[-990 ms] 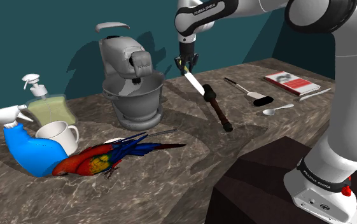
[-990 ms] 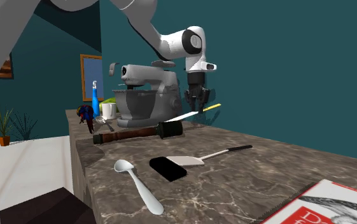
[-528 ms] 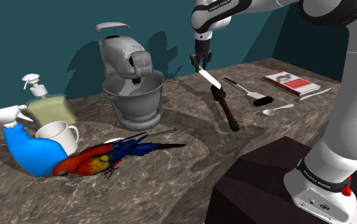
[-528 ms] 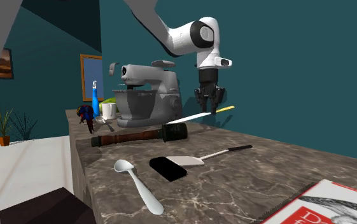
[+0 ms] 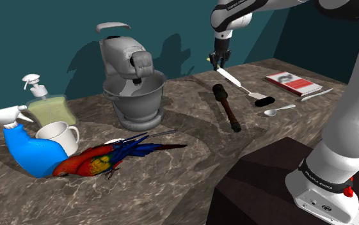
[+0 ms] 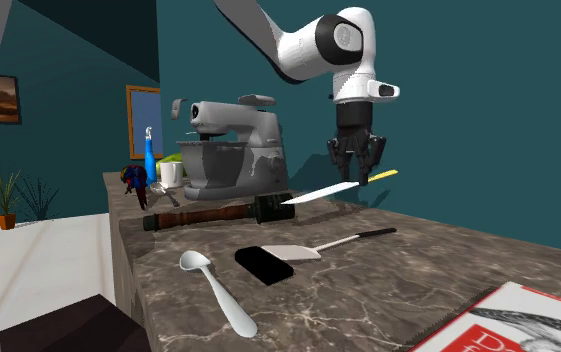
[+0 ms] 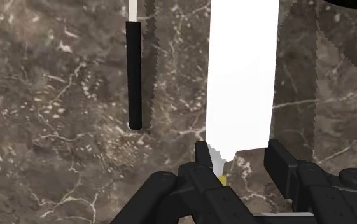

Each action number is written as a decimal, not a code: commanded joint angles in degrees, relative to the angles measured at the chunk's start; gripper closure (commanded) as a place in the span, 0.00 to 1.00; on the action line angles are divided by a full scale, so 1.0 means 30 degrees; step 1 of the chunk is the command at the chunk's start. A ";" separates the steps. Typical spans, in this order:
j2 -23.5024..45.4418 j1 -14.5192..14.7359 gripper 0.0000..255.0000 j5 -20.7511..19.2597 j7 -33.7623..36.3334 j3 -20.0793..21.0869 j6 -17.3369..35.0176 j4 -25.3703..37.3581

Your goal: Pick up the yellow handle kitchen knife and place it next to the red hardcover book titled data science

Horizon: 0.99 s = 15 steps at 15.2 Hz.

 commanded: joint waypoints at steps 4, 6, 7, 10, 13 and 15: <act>-0.0455 -0.1341 1.00 0.0222 -0.2207 -0.0765 0.0321 -0.0731; -0.0504 -0.1869 1.00 0.0314 -0.3071 -0.1068 0.0364 -0.0808; -0.0502 -0.2131 1.00 0.0363 -0.3506 -0.1222 0.0375 -0.0812; -0.0379 -0.2620 1.00 0.0468 -0.4308 -0.1500 0.0611 -0.0915; -0.0122 -0.2627 1.00 0.0500 -0.4319 -0.1491 0.1304 -0.1353; 0.0067 -0.2633 1.00 0.0524 -0.4327 -0.1483 0.1761 -0.1622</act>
